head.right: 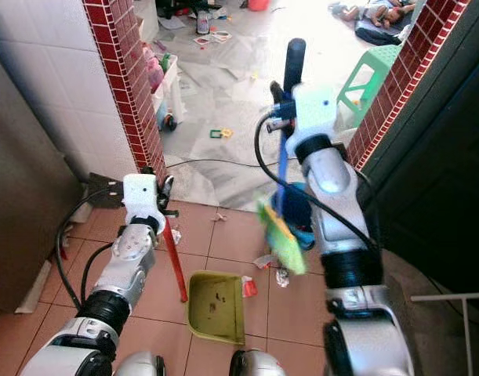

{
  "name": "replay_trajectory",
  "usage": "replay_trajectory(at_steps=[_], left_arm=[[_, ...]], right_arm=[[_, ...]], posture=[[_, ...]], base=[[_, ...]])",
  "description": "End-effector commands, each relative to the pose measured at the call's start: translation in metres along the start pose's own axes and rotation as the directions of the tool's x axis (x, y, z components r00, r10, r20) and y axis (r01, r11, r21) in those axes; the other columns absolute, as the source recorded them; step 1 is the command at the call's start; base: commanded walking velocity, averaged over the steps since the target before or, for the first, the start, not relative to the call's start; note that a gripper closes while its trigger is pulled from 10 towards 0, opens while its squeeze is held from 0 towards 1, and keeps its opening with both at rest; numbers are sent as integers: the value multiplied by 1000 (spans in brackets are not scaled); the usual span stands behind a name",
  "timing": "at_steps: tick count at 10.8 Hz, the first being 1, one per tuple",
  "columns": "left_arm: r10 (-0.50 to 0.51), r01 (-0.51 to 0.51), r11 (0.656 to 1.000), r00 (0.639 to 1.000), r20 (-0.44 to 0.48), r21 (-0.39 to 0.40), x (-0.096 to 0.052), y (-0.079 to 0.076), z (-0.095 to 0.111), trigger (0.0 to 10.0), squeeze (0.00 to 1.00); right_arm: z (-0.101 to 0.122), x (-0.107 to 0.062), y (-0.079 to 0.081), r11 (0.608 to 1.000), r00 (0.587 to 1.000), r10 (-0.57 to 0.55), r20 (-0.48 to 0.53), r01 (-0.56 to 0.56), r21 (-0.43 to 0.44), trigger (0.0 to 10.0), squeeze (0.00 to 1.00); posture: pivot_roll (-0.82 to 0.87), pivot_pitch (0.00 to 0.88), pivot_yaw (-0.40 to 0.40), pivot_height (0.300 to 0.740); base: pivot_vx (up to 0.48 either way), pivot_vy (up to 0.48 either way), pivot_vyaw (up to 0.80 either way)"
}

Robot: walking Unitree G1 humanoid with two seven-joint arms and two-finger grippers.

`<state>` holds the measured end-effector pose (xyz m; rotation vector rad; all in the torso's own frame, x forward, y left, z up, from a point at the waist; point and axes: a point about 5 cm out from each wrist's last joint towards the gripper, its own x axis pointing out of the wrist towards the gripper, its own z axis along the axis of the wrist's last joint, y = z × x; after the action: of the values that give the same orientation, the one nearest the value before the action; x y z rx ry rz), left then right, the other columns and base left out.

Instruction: Sweep floor

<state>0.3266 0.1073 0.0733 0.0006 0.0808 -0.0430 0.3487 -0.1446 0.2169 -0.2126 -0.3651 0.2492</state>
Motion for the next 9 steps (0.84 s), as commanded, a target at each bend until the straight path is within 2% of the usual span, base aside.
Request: replay_trajectory(at_steps=[1,2,3,4,5,6,7,9], left_arm=[[-15,15,1000,1000,22,4,3,-4,6,10000,0],[-18,18,1000,999,27,8,3,-4,8,10000,0],[-21,21,1000,999,30,1,3,-4,9,10000,0],[-15,15,1000,999,33,-2,3,-4,8,10000,0],[-16,16,1000,999,35,-10,3,-4,8,10000,0],[-18,18,1000,999,37,-6,3,-4,8,10000,0],[-16,16,1000,1000,21,-26,3,-5,7,10000,0],[-17,17,999,1000,13,-41,4,-5,6,10000,0]], right_arm=[[0,-4,-3,997,1000,19,18,-17,-79,10000,0],[-20,-15,1,996,999,35,-34,-38,-84,10000,0],[-30,-21,7,995,997,50,-58,-55,-87,10000,0],[-48,-30,21,997,991,65,-117,-69,-27,10000,0],[-56,-34,28,998,987,69,-148,-69,9,10000,0],[-60,-36,34,997,985,73,-157,-68,41,10000,0],[-61,-34,46,991,984,73,-163,-53,122,10000,0],[-56,-28,55,967,983,60,-172,-14,255,10000,0]], posture=[[-68,29,-70,740],[-66,29,-72,740],[-60,25,-72,740],[-56,23,-72,740],[-47,17,-73,740],[-46,15,-72,740],[-46,9,-69,740],[-50,5,-69,740]], base=[[0,0,0],[0,0,0],[0,0,0],[0,0,0],[0,0,0],[0,0,0],[0,0,0],[0,0,0]])
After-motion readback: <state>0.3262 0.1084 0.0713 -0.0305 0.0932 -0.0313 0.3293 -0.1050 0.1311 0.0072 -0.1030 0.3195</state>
